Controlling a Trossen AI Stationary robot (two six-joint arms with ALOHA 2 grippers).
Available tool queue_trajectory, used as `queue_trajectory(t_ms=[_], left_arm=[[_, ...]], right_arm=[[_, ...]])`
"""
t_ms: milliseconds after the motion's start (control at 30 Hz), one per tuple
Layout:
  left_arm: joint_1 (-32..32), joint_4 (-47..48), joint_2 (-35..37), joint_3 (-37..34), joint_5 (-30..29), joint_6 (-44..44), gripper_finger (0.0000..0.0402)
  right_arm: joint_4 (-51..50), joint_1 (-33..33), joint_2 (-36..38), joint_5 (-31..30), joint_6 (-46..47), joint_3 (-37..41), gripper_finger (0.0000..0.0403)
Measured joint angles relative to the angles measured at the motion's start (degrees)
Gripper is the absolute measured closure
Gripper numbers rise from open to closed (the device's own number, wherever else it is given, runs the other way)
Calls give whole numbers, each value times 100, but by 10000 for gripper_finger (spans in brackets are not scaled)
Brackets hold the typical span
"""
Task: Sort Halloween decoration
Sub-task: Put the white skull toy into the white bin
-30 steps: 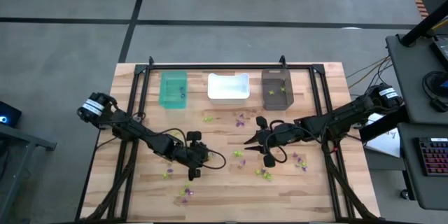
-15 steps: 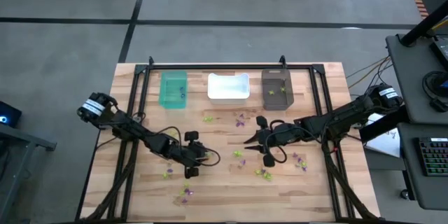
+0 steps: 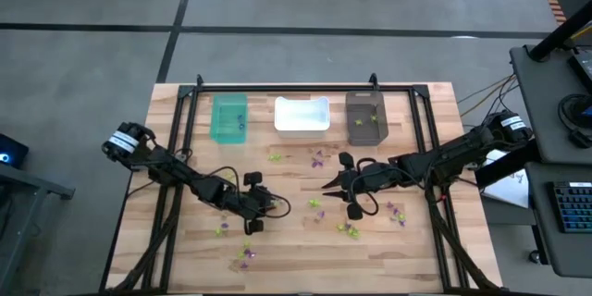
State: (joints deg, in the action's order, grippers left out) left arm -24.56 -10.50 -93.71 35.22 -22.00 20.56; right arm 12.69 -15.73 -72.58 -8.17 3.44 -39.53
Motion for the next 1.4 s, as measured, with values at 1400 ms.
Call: queue_trajectory(t_ms=[1400], left_arm=[[0, -299, -70, -13, 6, 143, 295]], right_arm=[[1, 0, 0, 0, 44, 0, 328]])
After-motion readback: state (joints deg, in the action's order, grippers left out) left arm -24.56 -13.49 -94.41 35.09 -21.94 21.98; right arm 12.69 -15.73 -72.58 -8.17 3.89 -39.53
